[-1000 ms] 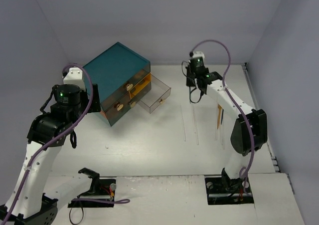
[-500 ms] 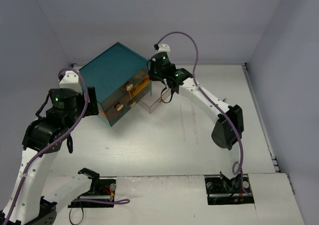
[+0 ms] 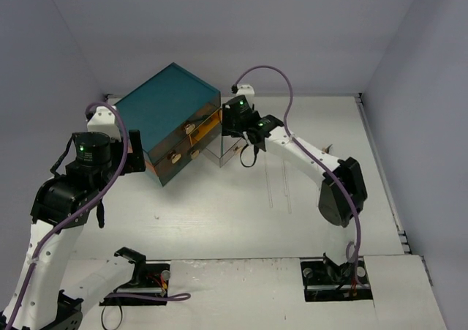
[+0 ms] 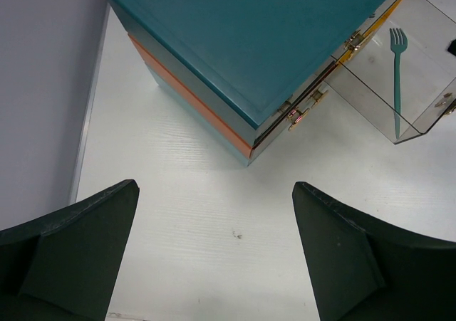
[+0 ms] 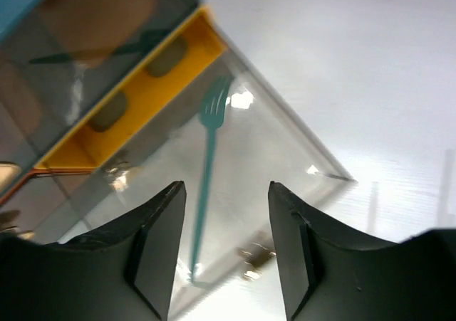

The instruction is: Sort the eating utensils into containers

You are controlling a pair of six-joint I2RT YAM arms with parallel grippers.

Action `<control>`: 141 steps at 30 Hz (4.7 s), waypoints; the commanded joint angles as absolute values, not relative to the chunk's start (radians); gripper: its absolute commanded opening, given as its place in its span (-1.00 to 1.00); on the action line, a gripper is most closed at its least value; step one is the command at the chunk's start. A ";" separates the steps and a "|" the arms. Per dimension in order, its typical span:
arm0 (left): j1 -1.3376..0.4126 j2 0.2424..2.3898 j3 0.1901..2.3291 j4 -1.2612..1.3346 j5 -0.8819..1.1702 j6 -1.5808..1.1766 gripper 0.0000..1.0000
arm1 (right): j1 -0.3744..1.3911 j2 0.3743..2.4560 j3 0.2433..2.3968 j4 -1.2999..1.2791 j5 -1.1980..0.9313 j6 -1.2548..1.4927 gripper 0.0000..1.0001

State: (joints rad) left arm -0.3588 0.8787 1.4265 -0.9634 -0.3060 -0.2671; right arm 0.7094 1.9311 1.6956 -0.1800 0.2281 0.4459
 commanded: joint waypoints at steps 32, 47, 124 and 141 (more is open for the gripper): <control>-0.353 0.896 1.404 -0.940 -0.196 -0.262 0.75 | -0.051 1.683 1.074 -0.179 0.086 0.329 -0.34; -0.354 0.903 1.397 -0.942 -0.191 -0.269 0.75 | -0.054 1.780 1.114 -0.151 0.057 0.297 -0.48; -0.353 0.901 1.394 -0.974 -0.187 -0.284 0.75 | 0.006 1.850 1.164 -0.163 0.176 0.279 -0.98; -0.354 0.898 1.393 -0.974 -0.189 -0.282 0.75 | 0.005 1.856 1.146 -0.160 0.178 0.270 -0.70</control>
State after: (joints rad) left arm -0.3588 0.8955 1.3796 -0.9993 -0.1802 -0.2707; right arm 0.0013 1.8610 1.1458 -0.1683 0.1505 0.2810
